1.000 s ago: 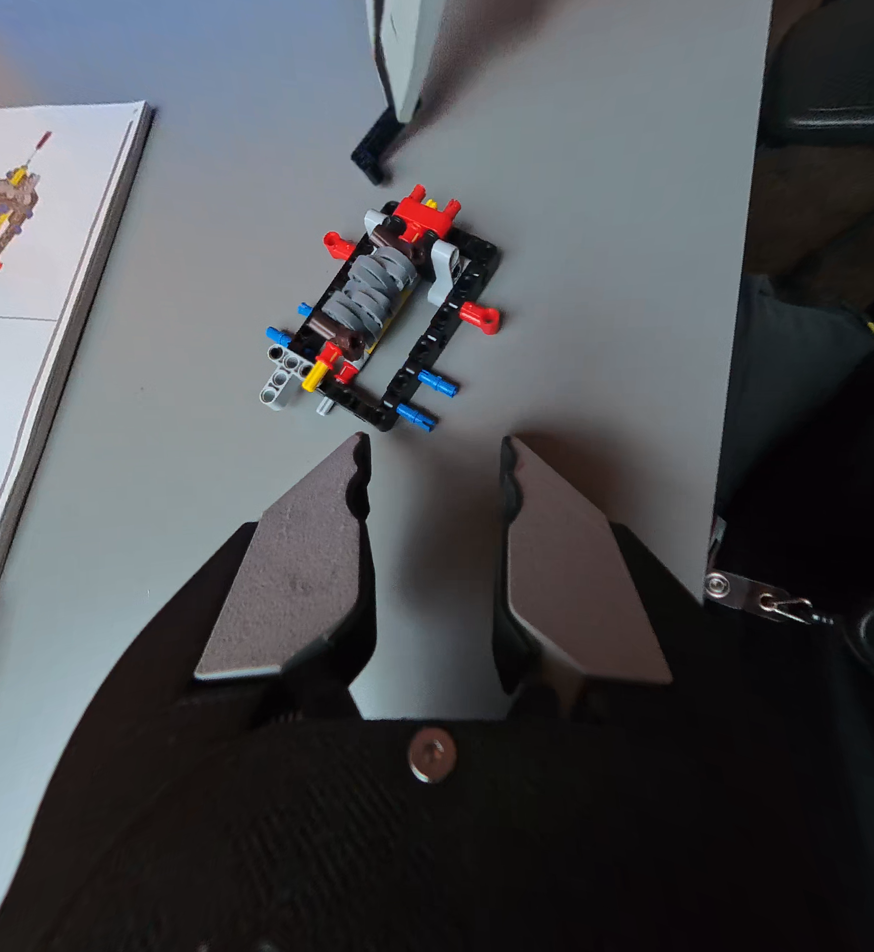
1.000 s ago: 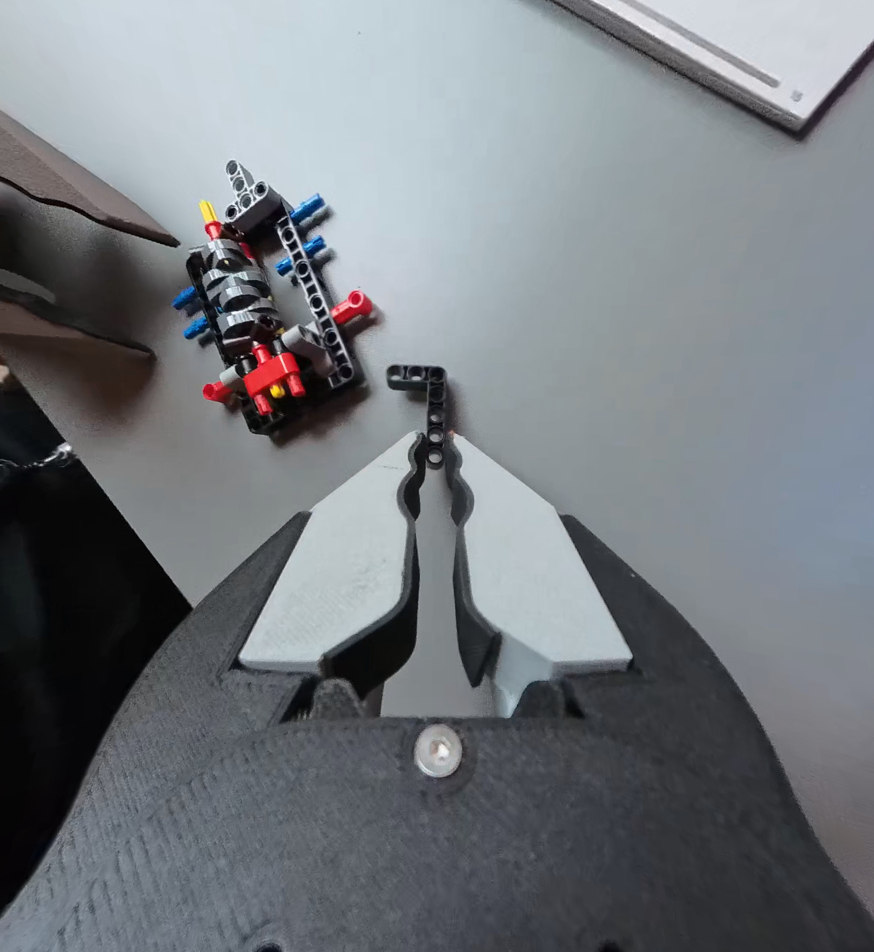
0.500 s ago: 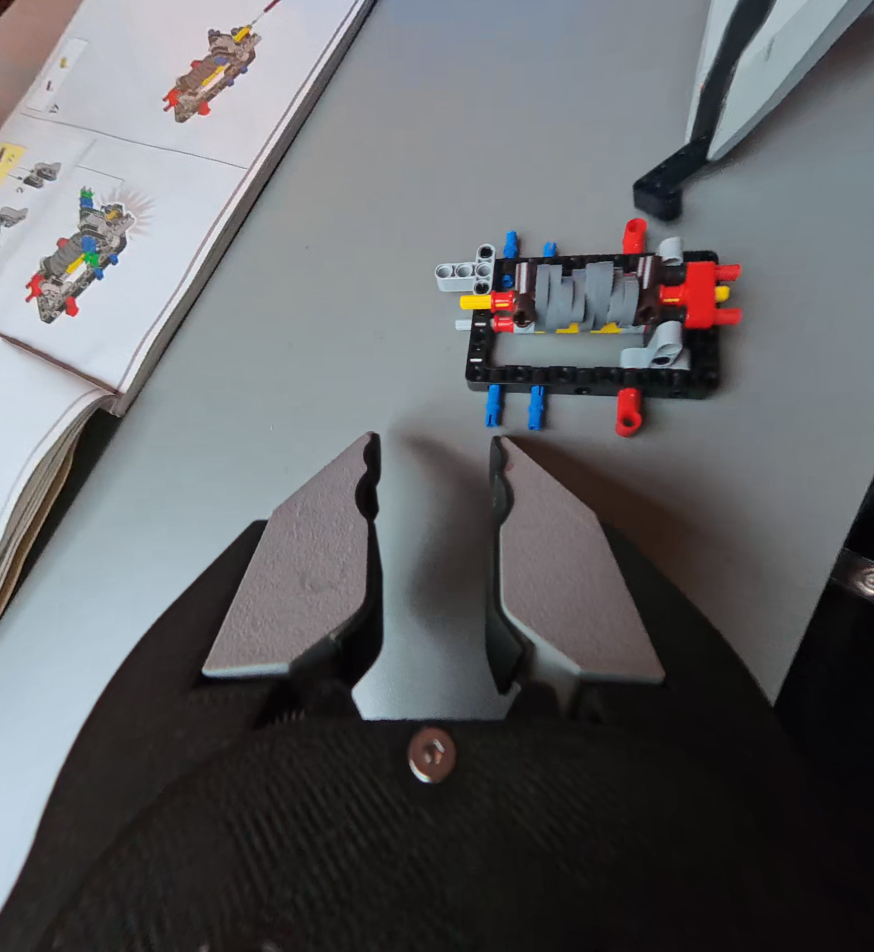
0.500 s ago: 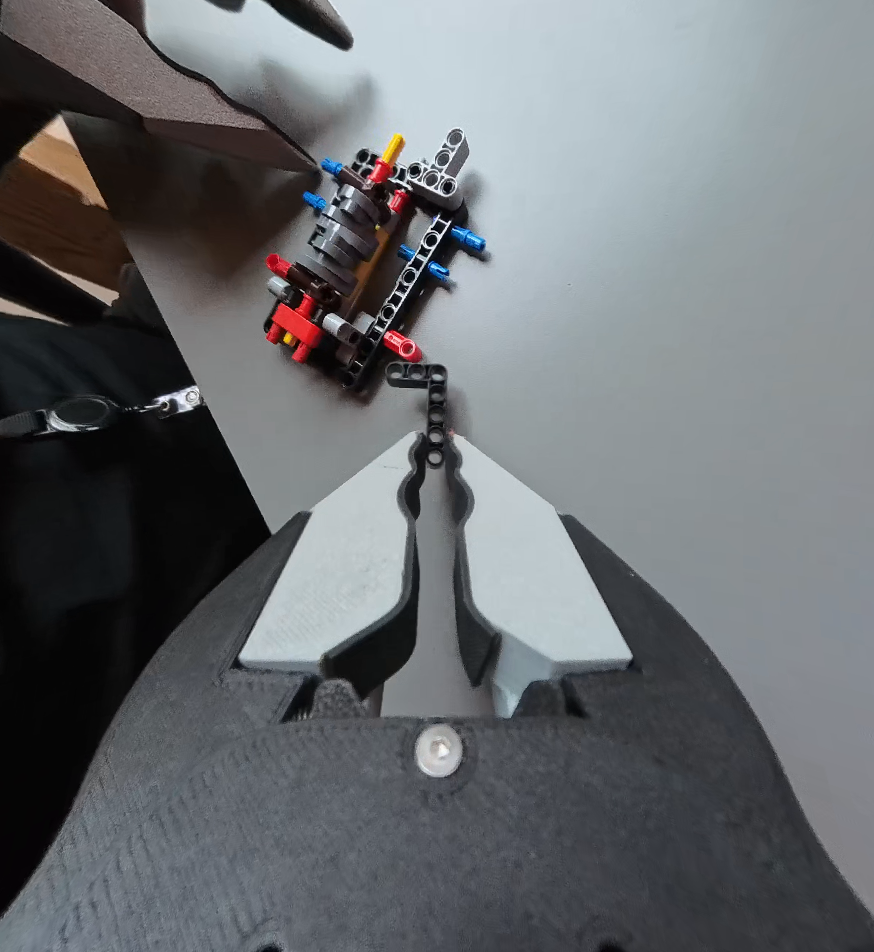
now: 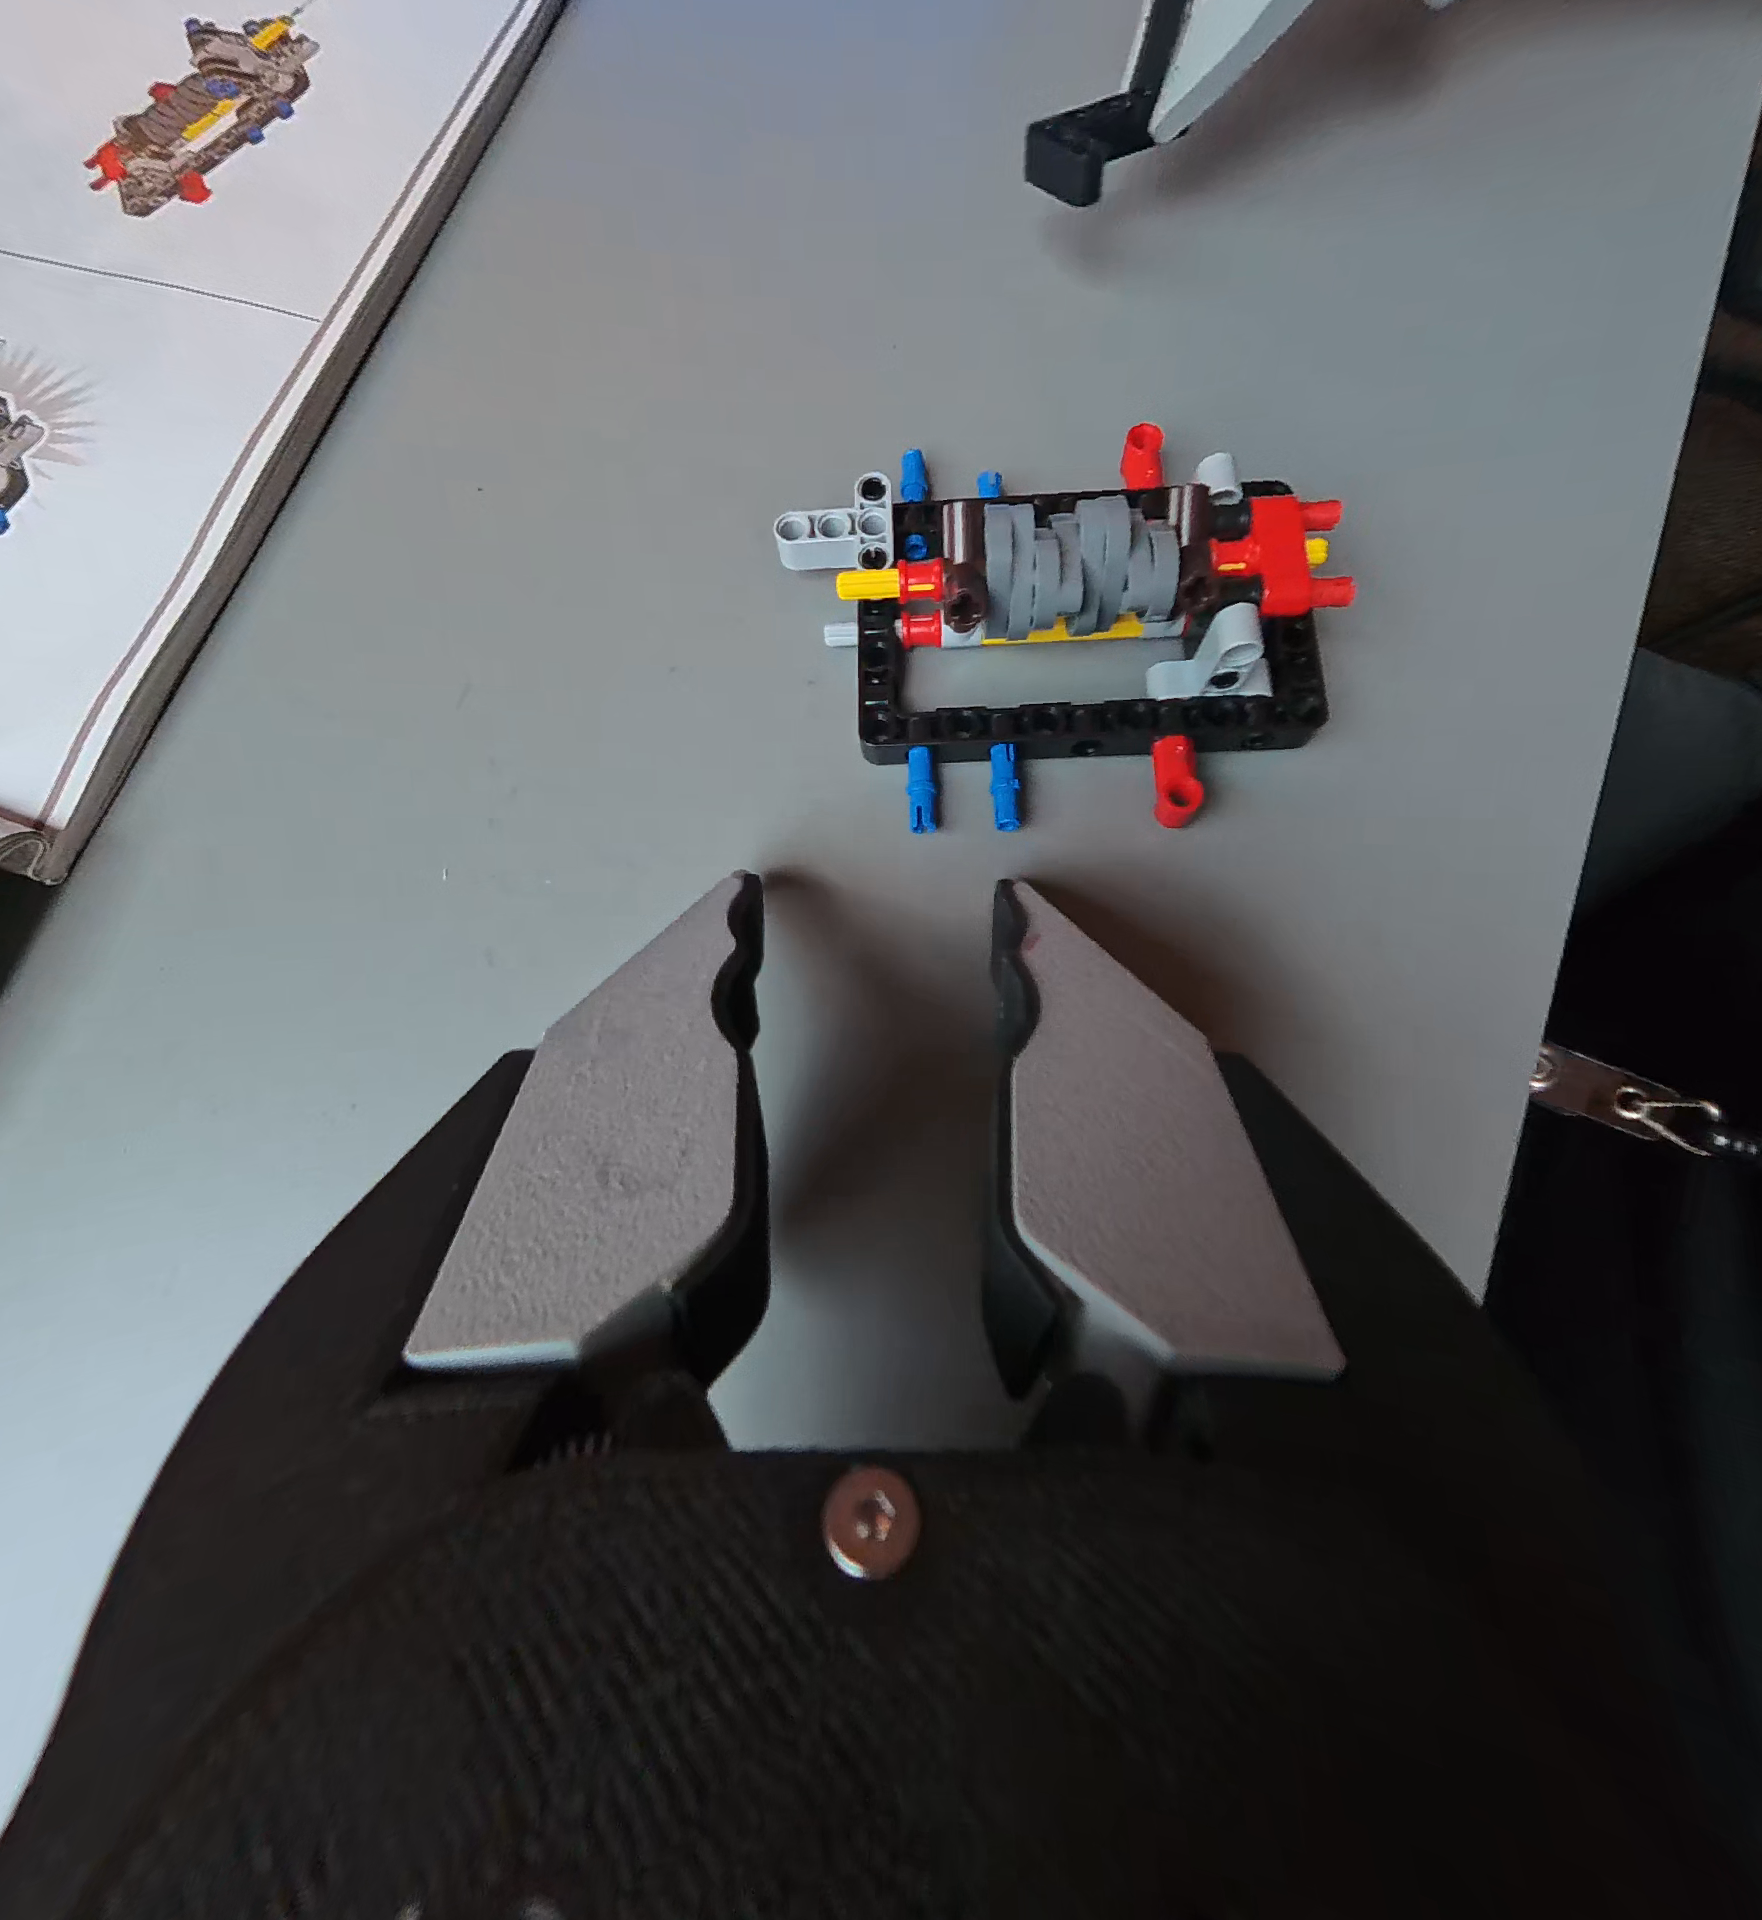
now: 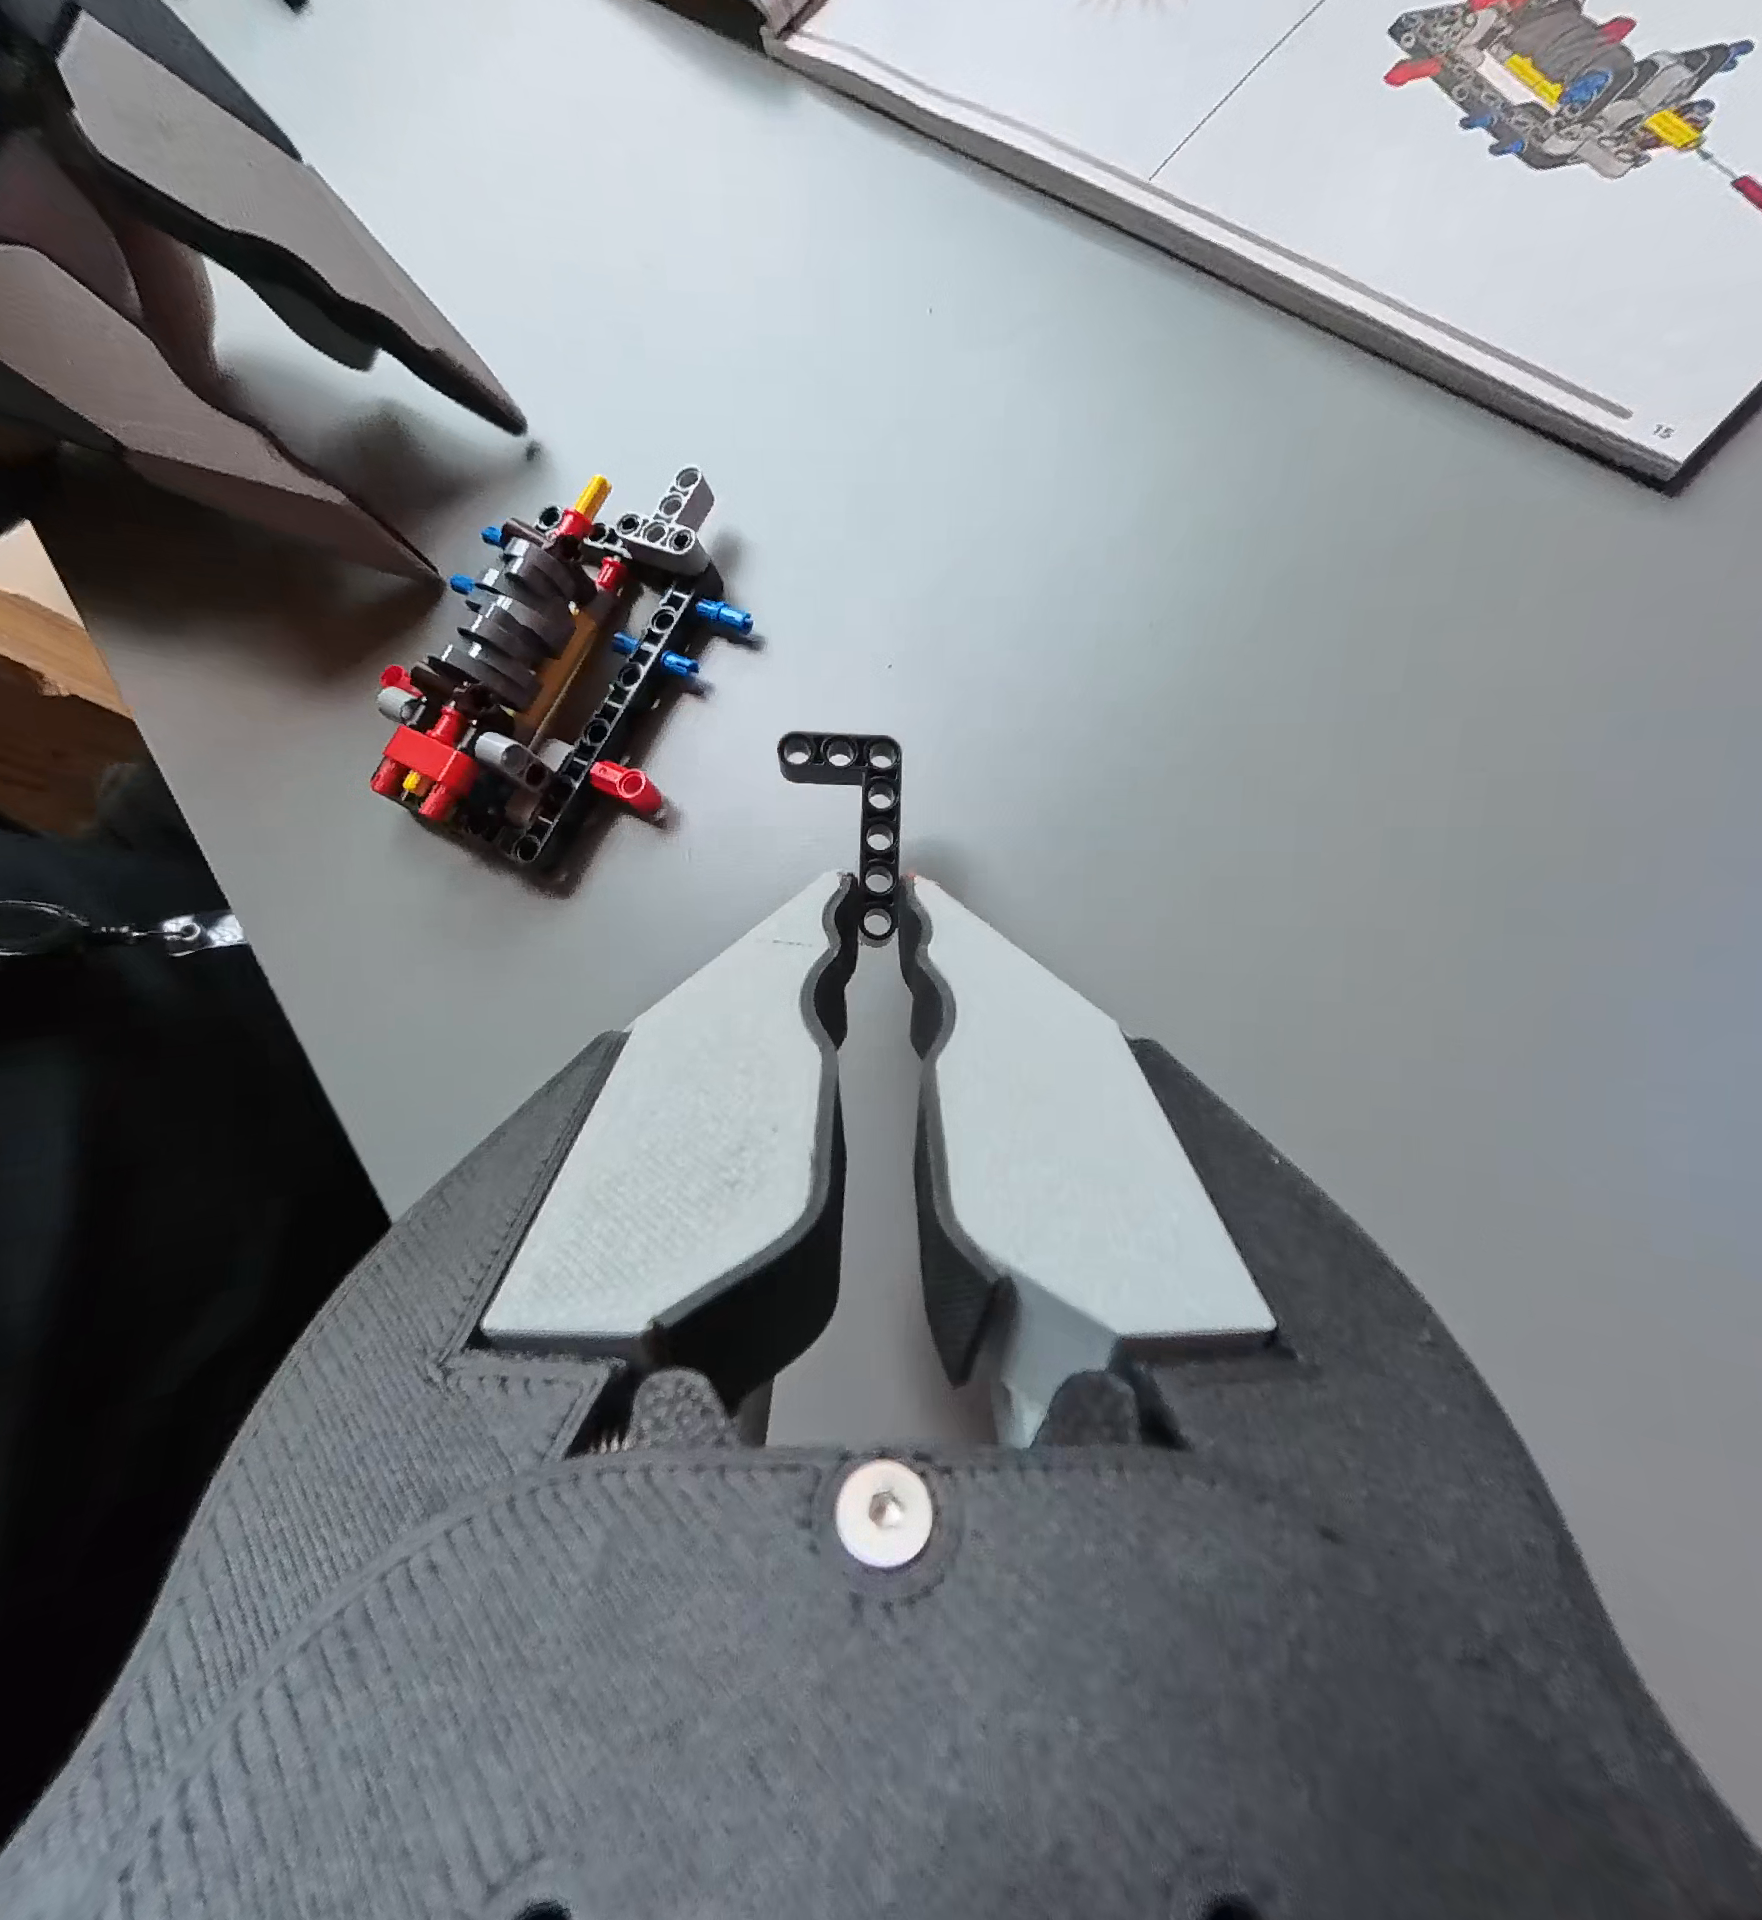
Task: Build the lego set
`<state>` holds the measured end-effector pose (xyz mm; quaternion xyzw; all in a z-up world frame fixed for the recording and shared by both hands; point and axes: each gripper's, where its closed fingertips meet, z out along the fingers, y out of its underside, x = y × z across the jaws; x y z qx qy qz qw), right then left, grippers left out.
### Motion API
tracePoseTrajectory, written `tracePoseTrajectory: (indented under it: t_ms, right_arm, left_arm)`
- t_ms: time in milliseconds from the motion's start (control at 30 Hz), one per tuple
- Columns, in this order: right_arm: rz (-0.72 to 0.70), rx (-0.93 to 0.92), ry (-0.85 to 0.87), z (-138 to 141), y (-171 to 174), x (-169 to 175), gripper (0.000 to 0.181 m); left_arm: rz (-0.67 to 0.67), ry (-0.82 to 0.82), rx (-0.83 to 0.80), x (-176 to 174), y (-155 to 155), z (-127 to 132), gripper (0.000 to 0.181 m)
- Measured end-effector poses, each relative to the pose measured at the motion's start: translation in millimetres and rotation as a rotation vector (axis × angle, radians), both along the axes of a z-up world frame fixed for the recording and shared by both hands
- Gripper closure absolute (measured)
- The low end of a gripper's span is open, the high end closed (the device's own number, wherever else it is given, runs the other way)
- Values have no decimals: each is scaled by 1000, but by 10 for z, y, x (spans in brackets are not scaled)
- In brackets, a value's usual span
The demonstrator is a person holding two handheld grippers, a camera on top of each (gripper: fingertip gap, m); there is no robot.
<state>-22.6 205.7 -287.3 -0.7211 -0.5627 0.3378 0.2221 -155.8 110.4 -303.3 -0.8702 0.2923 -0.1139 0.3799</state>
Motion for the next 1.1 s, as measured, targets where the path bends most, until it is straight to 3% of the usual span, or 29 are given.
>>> tracePoseTrajectory:
  t_ms: [133, 300, 567, 700, 833, 1100]
  right_arm:
    - [38, 54, 77, -3, 28, -82, 177]
    - [57, 20, 39, -153, 17, -101, 178]
    - [98, -14, 28, -169, -85, -97, 178]
    - [189, -51, 0, -166, -361, -71, 178]
    - [254, -5, -44, -168, -550, -82, 177]
    - [263, -40, -53, -165, -614, -44, 177]
  left_arm:
    - [-20, -19, -18, 24, -19, -6, 142]
    - [-22, -35, -29, 26, -21, -4, 141]
    - [-18, -14, -13, 31, -35, 2, 140]
    - [-48, -56, -51, 293, -251, 55, 134]
    - [-29, 40, 4, 337, -265, 19, 131]
    - [-61, -8, 44, 601, -381, 161, 139]
